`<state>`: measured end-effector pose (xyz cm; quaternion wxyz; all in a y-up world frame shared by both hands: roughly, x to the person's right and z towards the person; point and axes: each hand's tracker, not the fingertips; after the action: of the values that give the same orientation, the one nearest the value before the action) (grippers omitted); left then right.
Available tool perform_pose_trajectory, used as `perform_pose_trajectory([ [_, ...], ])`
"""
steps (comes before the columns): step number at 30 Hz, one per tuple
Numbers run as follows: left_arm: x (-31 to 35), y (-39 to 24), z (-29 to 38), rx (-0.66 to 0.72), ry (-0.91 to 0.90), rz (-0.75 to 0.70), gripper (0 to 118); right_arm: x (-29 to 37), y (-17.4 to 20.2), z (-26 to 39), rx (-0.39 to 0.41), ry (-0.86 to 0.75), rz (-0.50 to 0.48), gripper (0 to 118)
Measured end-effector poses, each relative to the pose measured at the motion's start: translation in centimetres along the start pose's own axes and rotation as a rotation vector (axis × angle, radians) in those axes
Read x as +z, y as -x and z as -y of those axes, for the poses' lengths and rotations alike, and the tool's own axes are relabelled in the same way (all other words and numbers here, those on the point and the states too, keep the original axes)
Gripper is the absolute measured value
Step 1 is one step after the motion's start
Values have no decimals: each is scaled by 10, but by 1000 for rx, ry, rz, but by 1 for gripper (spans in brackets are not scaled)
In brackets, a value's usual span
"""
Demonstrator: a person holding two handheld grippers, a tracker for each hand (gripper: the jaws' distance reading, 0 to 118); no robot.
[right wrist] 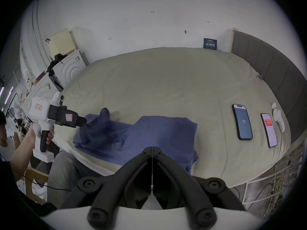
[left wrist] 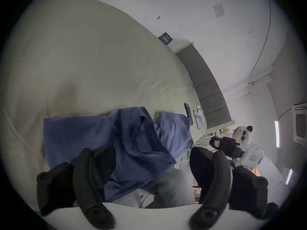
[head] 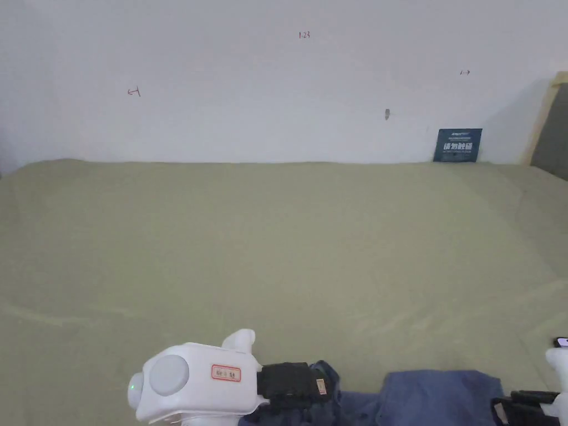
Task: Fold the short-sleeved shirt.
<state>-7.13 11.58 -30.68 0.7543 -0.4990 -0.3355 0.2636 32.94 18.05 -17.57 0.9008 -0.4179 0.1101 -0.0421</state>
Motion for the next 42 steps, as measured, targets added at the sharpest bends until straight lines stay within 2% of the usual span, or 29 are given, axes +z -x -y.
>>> perform_pose_trajectory([
  [1, 4, 0, -1, -1, -6, 2, 74, 0, -1, -1, -5, 2, -1, 0],
  [2, 15, -5, 2, -9, -14, 8, 43, 0, -3, -1, -14, 1, -5, 0],
  [3, 22, -5, 3, -24, -27, 12, 0, -1, -3, -1, -21, 0, -9, 0],
  [7, 29, -2, 1, -8, -89, -71, 0, -3, -7, -2, -18, -3, -19, 0],
  [10, 16, 10, 2, 67, -65, -12, 0, -4, 0, -3, -2, -1, -31, 0],
  [16, -61, 6, 20, 147, 23, 117, 0, -7, 12, -2, 26, 5, -28, 0],
  [19, -114, 25, 43, 170, 149, 18, 0, -8, 14, 1, 34, 10, -26, 0],
  [21, -105, 28, 52, 167, 10, 155, 0, -7, 17, 2, 40, 18, -27, 0],
  [22, -93, 4, 57, 171, 13, 121, 0, -7, 17, 3, 43, 19, -25, 0],
  [25, -81, -5, 52, 185, 83, 99, 0, -10, 18, 2, 51, 34, -16, 0],
  [27, -70, 11, 36, 141, 86, 61, 0, -11, 19, 2, 51, 38, -16, 0],
  [28, -55, 7, 33, 97, 70, 41, 3, -10, 19, 2, 50, 35, -20, 0],
  [29, -37, 6, 31, 59, 27, 60, 16, -11, 17, 3, 46, 29, -28, 0],
  [30, -19, 9, 29, 31, -23, 104, 54, -12, 16, 3, 40, 28, -37, 0],
  [31, 2, 16, 25, 38, -65, 137, 86, -12, 16, 2, 39, 29, -43, 0],
  [32, 18, 24, 22, 49, -86, 155, 106, -12, 16, 2, 40, 32, -43, 0],
  [34, 48, 44, 18, 58, -81, 134, 109, -15, 13, 1, 50, 35, -36, 0],
  [37, 78, 84, 16, 54, -114, -58, 109, -16, 12, 0, 44, 31, -41, 0],
  [38, 77, 94, 18, 90, -106, -86, 109, -17, 12, 0, 40, 29, -46, 0],
  [39, 79, 106, 18, 148, -94, -88, 109, -17, 11, 0, 38, 29, -49, 0],
  [42, 67, 116, 25, 280, -86, 37, 109, -21, 14, -1, 45, 42, -38, 0],
])
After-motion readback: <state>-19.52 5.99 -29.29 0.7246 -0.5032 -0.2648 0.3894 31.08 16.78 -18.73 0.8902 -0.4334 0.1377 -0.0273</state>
